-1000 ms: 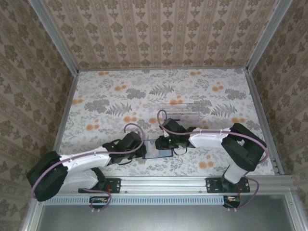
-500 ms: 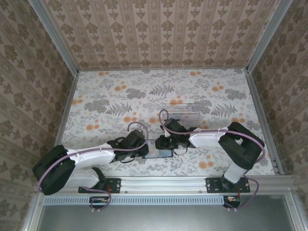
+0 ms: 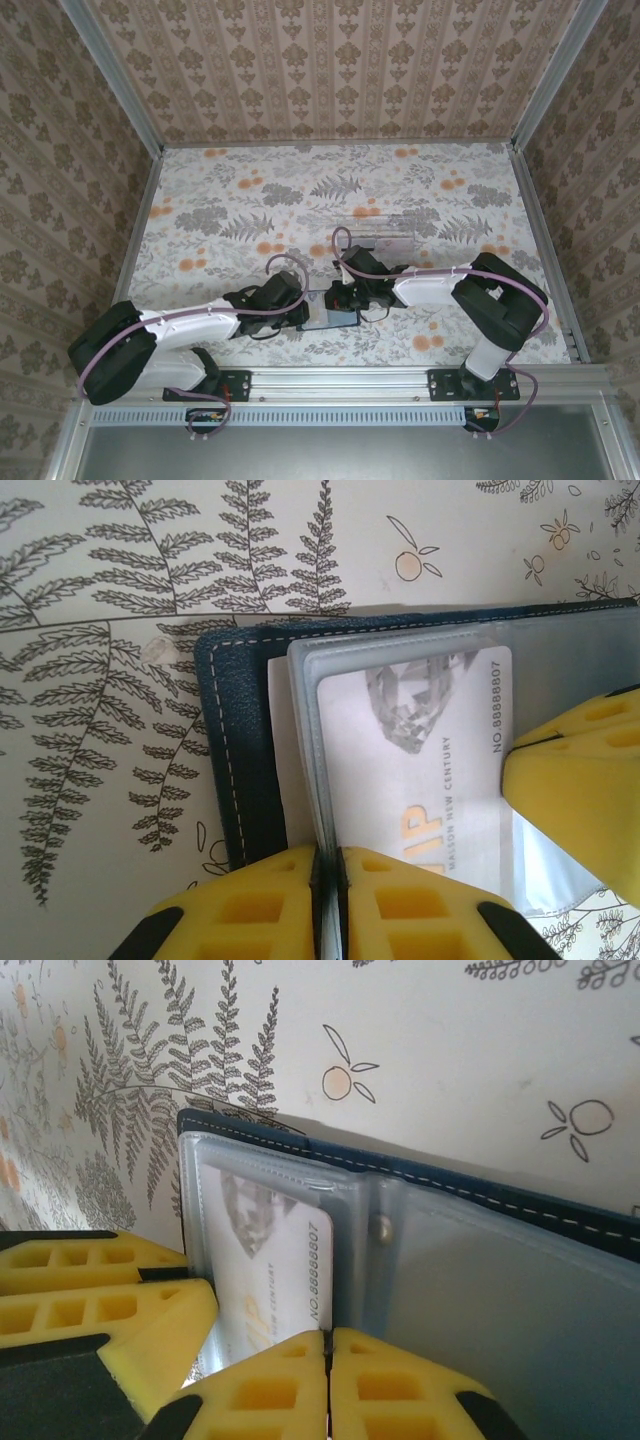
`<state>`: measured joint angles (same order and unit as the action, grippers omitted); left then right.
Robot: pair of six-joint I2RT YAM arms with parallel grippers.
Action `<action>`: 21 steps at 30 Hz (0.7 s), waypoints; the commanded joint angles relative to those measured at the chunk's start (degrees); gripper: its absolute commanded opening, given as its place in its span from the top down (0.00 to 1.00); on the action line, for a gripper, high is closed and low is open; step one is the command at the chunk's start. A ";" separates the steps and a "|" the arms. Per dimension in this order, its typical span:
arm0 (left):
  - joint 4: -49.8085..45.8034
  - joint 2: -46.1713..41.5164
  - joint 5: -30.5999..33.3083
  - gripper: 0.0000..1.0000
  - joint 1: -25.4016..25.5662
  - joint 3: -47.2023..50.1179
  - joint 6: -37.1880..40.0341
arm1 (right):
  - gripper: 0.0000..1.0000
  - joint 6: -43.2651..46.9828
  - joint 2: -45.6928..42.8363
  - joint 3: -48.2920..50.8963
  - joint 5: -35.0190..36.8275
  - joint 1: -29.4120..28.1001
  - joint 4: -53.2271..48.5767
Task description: Take the credit cards out of the card holder
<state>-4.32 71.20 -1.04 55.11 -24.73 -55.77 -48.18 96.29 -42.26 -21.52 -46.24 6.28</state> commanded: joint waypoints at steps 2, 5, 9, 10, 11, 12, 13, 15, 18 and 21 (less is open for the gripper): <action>-1.19 -0.78 0.74 0.86 0.36 0.91 -0.83 | 1.00 -0.74 0.65 1.89 -1.27 0.69 1.01; -2.22 -1.13 1.18 0.87 0.37 1.00 -1.08 | 1.00 -0.66 0.06 3.07 -1.33 1.51 1.03; -3.06 -1.15 1.60 0.88 0.37 1.24 -1.49 | 1.00 -0.07 -1.35 4.58 -1.08 3.20 0.62; -3.26 -1.15 1.69 0.88 0.40 1.34 -1.49 | 1.00 0.21 -1.75 4.88 -1.16 3.63 0.40; -3.41 -1.15 1.82 0.88 0.42 1.35 -1.60 | 1.00 0.51 -2.21 5.15 -1.20 4.12 -0.02; -3.59 -1.22 1.91 0.89 0.40 1.37 -1.58 | 1.00 0.78 -2.63 5.30 -1.28 4.46 -0.42; -3.75 -1.32 1.91 0.89 0.31 1.42 -1.72 | 1.00 1.16 -3.14 5.58 -1.26 4.87 -0.73; -4.00 -1.72 2.04 0.89 0.30 1.38 -1.63 | 1.00 1.61 -4.18 6.03 -1.26 5.51 -1.33; -5.13 -2.92 2.35 0.89 0.26 0.84 -1.30 | 1.00 2.12 -5.46 6.31 -1.38 6.00 -1.89; -6.62 -4.51 2.44 0.88 0.26 -0.63 -0.33 | 1.00 2.25 -5.79 6.25 -2.15 5.99 -1.41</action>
<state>-6.94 68.47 -0.16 55.11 -24.38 -56.77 -47.27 91.77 -36.84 -23.27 -40.53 7.07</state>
